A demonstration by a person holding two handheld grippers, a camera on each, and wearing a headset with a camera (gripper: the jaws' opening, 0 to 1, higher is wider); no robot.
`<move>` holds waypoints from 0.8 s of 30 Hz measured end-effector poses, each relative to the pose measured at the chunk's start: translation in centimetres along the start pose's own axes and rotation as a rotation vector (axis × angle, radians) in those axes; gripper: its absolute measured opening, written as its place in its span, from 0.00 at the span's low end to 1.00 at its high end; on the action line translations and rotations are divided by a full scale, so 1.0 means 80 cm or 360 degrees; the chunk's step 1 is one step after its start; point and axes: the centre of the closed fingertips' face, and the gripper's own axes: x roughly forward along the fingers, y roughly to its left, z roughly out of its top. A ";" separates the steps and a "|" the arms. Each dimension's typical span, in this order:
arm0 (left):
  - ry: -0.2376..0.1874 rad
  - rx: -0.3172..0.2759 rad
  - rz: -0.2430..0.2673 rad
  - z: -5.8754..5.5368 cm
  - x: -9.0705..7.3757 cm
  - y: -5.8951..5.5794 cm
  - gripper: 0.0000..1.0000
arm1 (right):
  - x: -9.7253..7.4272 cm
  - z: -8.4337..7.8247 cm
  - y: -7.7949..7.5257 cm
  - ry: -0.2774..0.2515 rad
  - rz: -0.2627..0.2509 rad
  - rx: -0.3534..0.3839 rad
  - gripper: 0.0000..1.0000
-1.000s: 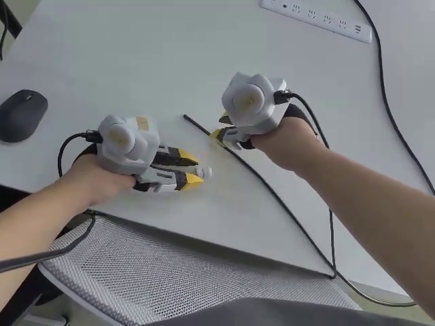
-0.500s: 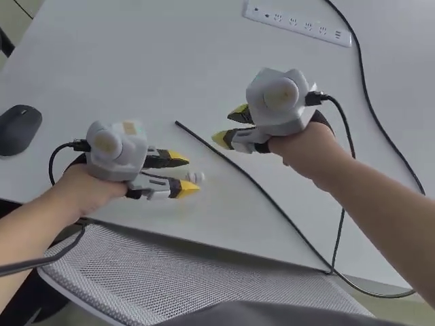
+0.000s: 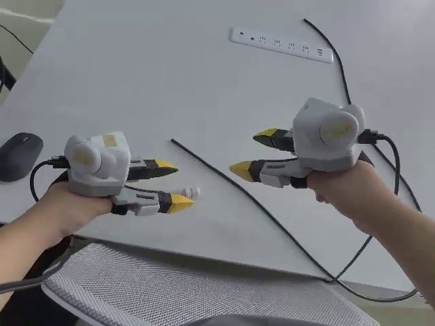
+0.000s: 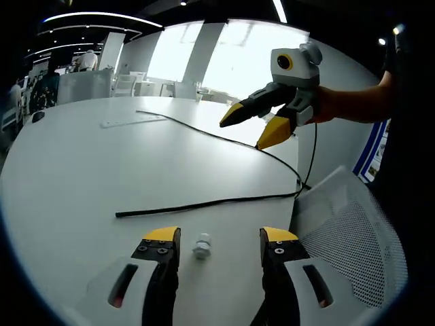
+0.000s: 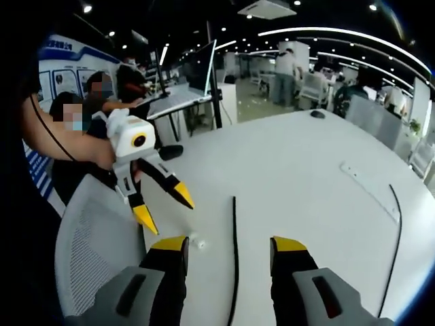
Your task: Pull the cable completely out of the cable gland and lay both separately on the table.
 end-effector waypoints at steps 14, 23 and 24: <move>-0.0113 -0.0012 0.0051 0.029 -0.039 -0.022 0.64 | -0.065 -0.041 0.010 -0.0196 -0.0118 0.0215 0.63; -0.0145 -0.0004 0.0136 0.029 -0.066 -0.028 0.73 | -0.102 -0.057 0.018 -0.0331 -0.0200 0.0332 0.76; -0.0150 -0.0005 0.0146 0.029 -0.070 -0.029 0.74 | -0.105 -0.062 0.020 -0.0329 -0.0203 0.0342 0.76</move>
